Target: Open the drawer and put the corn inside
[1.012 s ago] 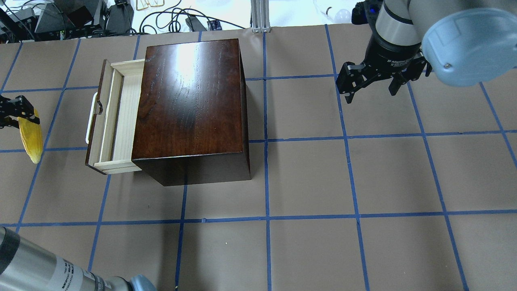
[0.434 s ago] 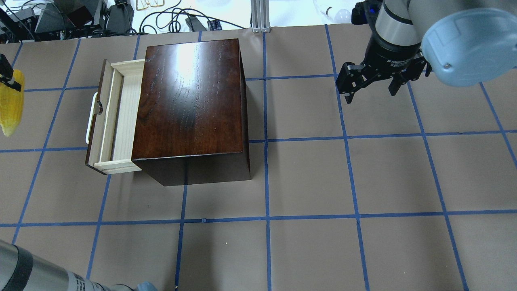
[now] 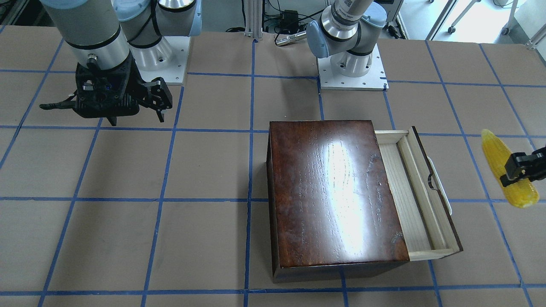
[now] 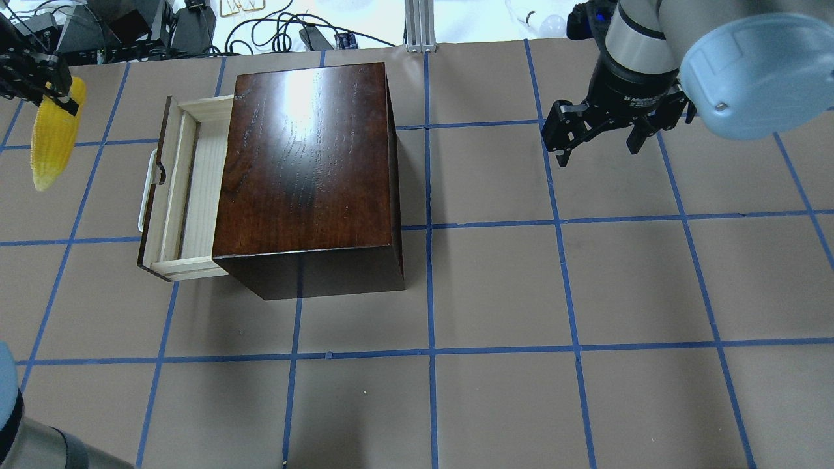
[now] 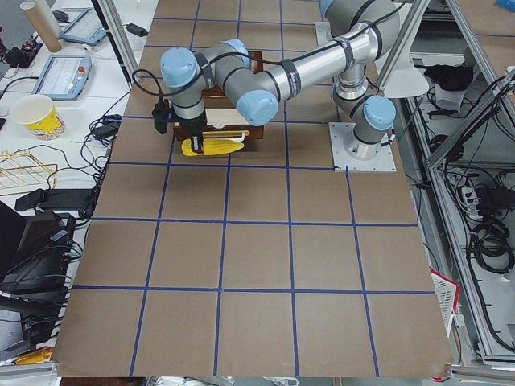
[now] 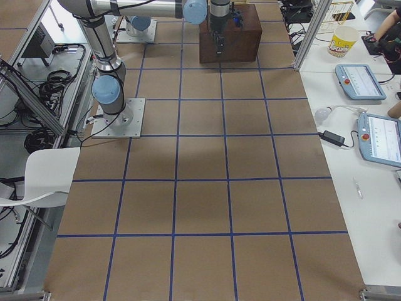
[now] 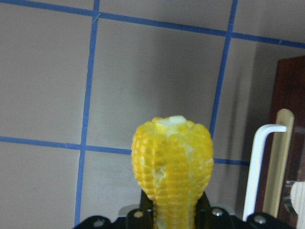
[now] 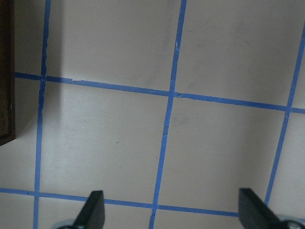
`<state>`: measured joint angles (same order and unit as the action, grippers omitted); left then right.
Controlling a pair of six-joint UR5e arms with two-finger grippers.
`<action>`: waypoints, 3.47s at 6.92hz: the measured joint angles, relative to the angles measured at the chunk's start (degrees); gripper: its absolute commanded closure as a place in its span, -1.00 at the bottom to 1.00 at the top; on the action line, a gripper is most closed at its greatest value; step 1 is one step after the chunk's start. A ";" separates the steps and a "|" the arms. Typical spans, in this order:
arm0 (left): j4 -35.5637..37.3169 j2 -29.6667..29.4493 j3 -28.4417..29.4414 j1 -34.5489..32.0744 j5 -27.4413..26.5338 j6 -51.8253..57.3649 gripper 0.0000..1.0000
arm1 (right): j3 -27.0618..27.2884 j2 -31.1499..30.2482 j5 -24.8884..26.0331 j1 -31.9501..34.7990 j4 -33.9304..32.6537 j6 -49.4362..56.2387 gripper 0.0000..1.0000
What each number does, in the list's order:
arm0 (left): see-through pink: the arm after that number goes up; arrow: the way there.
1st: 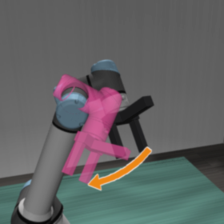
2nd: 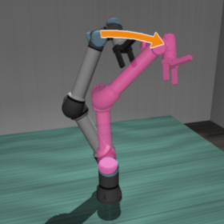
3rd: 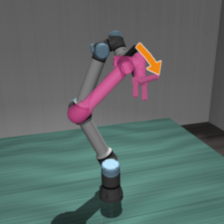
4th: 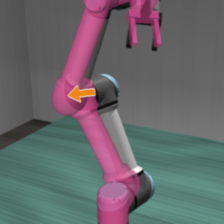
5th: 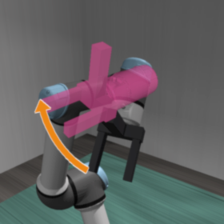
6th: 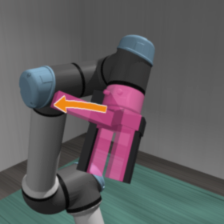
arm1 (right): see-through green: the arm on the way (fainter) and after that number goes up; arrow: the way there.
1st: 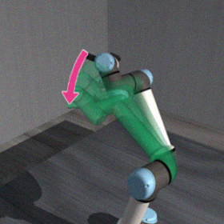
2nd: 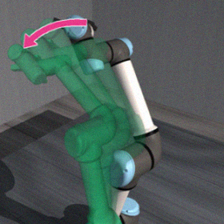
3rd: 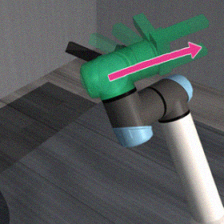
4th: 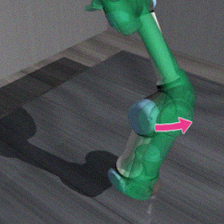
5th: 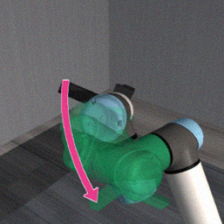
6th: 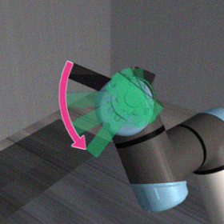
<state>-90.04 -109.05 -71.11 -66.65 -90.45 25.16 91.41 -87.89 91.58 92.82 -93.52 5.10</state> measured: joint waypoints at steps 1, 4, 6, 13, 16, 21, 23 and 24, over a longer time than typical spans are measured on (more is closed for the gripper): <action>-0.03 -0.20 -0.58 -2.98 -0.42 -0.06 1.00 | 0.00 0.00 0.00 -0.05 0.00 0.00 -1.00; 0.70 -0.79 -4.18 -9.41 -0.43 -2.35 1.00 | 0.00 0.00 0.00 0.06 0.00 0.00 -1.00; 2.38 -1.41 -6.93 -10.76 -0.29 -4.26 1.00 | 0.00 0.00 0.00 0.01 0.00 0.00 -1.00; 8.37 -4.18 -11.70 -10.37 -0.17 -9.61 -0.45 | 0.00 0.00 0.00 0.06 0.00 0.00 -1.00; 8.65 -4.13 -11.37 -10.22 -0.25 -10.87 -1.00 | 0.00 0.00 0.00 0.00 0.00 0.00 -1.00; 7.38 -1.34 -9.49 -10.78 -0.26 -11.82 -1.00 | 0.00 0.00 0.00 -0.03 0.00 0.00 -1.00; 3.31 0.37 -5.20 -11.53 0.30 -14.21 -1.00 | 0.00 0.00 -0.04 -0.01 0.00 0.00 -1.00; 2.00 1.14 -3.76 -12.39 0.63 -14.82 -1.00 | 0.00 0.00 -0.02 -0.01 0.00 0.00 -1.00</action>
<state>-88.04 -107.91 -74.87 -79.05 -89.83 10.35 91.41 -87.89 91.56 92.81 -93.52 5.10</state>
